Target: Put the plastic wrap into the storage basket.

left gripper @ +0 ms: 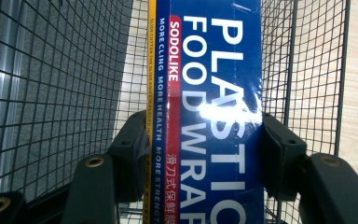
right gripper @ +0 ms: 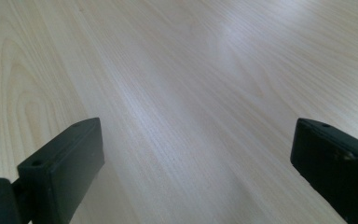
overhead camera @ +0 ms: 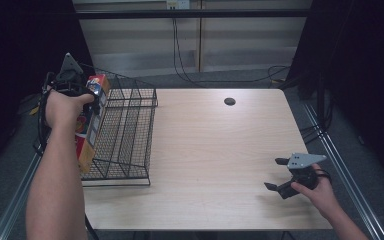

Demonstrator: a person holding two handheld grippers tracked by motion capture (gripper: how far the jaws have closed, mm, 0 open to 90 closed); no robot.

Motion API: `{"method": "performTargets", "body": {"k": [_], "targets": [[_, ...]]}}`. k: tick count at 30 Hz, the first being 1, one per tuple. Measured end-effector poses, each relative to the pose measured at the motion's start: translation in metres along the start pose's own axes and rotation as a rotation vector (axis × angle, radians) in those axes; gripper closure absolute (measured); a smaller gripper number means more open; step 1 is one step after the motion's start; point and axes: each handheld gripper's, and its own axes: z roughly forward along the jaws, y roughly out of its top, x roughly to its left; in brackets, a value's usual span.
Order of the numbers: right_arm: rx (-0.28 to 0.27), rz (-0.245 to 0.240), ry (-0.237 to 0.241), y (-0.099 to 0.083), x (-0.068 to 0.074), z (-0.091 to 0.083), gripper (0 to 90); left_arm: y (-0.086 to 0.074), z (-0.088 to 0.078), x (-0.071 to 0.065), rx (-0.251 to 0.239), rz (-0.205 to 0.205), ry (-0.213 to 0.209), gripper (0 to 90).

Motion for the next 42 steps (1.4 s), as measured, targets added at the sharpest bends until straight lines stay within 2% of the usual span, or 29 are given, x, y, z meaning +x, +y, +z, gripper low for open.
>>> {"method": "performTargets", "body": {"k": [4,5,8,14,19,20,22,24,27,32,37,38,42], "targets": [[-0.003,0.0,0.004,0.0,0.0,0.0,2.4,0.0,0.004,0.0,-0.003,-0.014,0.0,43.1],[-0.002,0.005,0.005,0.0,0.0,0.0,2.4,0.0,0.005,0.001,0.0,-0.005,0.003,43.0],[0.0,-0.001,0.0,0.0,0.0,0.0,2.4,0.0,0.007,0.004,0.004,-0.022,-0.005,42.9],[0.001,0.001,0.003,0.0,0.0,0.0,2.4,0.0,0.009,0.007,0.005,-0.018,-0.011,42.5],[0.002,-0.001,-0.002,0.0,0.0,0.001,2.4,-0.002,0.009,0.006,-0.006,-0.029,-0.008,41.4],[0.001,-0.002,-0.001,0.0,0.0,0.0,2.4,-0.002,0.008,0.006,-0.011,-0.027,0.006,40.9],[0.0,-0.002,0.0,0.0,0.0,0.0,2.4,-0.002,0.006,0.007,-0.03,-0.049,0.015,39.6],[0.0,-0.001,0.0,0.0,0.0,0.0,2.4,-0.004,0.003,0.01,-0.038,-0.04,0.018,37.6],[-0.001,-0.005,-0.002,0.001,0.001,0.0,2.4,-0.006,-0.006,0.011,-0.065,-0.055,-0.03,37.5],[-0.001,-0.006,0.002,0.003,0.001,0.001,2.4,-0.01,-0.02,0.002,-0.09,-0.023,-0.074,35.0],[-0.007,-0.009,0.0,0.002,0.002,-0.001,2.4,-0.014,-0.029,-0.008,-0.116,-0.013,-0.11,32.1],[-0.007,-0.008,-0.007,0.002,0.001,-0.002,2.4,-0.015,-0.032,-0.011,-0.123,-0.009,-0.133,31.7],[-0.008,-0.002,-0.004,0.001,0.002,-0.003,2.4,-0.018,-0.033,-0.017,-0.142,-0.002,-0.155,29.8]]}}
